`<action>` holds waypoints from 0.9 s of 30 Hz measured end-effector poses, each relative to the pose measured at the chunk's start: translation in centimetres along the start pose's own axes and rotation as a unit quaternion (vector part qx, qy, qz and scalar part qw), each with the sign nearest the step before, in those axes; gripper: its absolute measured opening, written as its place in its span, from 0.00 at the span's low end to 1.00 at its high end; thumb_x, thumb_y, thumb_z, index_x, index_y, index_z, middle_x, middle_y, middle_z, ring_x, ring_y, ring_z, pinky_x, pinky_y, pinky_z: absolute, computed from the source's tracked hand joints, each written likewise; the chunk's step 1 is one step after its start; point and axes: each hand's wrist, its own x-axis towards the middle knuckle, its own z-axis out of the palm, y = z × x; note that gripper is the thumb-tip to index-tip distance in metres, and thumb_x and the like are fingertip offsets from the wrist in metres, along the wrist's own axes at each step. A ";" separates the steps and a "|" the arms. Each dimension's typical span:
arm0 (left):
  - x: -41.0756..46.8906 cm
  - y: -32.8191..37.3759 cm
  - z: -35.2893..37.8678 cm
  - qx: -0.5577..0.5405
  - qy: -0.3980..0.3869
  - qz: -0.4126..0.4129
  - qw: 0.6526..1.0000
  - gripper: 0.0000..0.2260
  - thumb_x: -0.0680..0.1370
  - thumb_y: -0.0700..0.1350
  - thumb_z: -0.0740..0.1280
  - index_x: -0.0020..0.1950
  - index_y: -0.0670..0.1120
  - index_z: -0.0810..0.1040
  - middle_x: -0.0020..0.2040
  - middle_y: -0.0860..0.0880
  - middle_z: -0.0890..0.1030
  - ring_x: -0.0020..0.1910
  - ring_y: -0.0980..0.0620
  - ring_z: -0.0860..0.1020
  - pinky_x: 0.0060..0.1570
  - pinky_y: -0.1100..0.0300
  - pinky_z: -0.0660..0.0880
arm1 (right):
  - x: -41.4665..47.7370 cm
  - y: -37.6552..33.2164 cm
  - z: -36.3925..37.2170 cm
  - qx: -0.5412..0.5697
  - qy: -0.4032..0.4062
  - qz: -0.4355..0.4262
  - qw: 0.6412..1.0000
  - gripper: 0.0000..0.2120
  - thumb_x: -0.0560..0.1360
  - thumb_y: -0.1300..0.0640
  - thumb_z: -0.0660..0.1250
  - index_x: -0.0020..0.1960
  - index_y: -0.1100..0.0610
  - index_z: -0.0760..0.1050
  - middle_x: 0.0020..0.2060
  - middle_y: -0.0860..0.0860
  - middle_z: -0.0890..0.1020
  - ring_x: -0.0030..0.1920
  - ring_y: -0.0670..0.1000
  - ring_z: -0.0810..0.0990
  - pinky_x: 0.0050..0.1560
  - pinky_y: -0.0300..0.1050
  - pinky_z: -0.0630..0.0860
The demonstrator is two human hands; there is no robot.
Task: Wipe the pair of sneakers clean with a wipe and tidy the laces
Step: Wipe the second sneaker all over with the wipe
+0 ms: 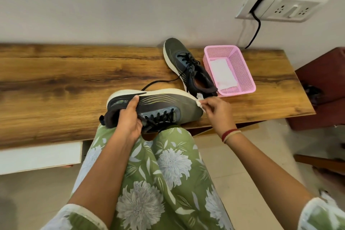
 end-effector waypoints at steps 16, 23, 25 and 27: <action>-1.6 -0.2 0.3 0.103 -0.041 0.011 0.994 0.17 0.74 0.38 0.70 0.62 0.37 0.73 0.47 0.43 0.83 0.40 0.50 0.83 0.35 0.58 0.81 | 1.3 -4.2 3.2 -0.138 -0.057 -0.272 0.951 0.13 0.69 0.64 0.59 0.48 0.61 0.81 0.38 0.56 0.80 0.40 0.58 0.79 0.39 0.49 0.78; -1.0 -0.5 0.5 0.106 -0.038 0.015 0.994 0.07 0.75 0.39 0.69 0.52 0.43 0.75 0.42 0.45 0.83 0.34 0.52 0.83 0.32 0.57 0.81 | -3.1 -0.8 0.6 -0.202 -0.005 -0.258 0.945 0.10 0.68 0.64 0.62 0.43 0.58 0.81 0.36 0.52 0.79 0.37 0.54 0.78 0.32 0.42 0.74; -0.9 -0.6 0.4 0.109 -0.036 0.015 0.993 0.06 0.75 0.39 0.69 0.50 0.43 0.75 0.38 0.46 0.83 0.33 0.52 0.83 0.31 0.56 0.81 | -2.4 -2.5 0.9 -0.128 0.034 -0.242 0.961 0.13 0.70 0.64 0.58 0.46 0.60 0.81 0.39 0.53 0.80 0.39 0.54 0.77 0.35 0.43 0.75; -1.1 -0.5 0.5 0.115 -0.038 0.010 0.993 0.04 0.76 0.39 0.69 0.49 0.43 0.75 0.37 0.46 0.84 0.32 0.51 0.83 0.31 0.56 0.81 | -0.6 -4.1 1.4 -0.092 0.050 -0.242 0.965 0.13 0.72 0.64 0.57 0.47 0.61 0.81 0.41 0.54 0.80 0.41 0.54 0.77 0.40 0.46 0.75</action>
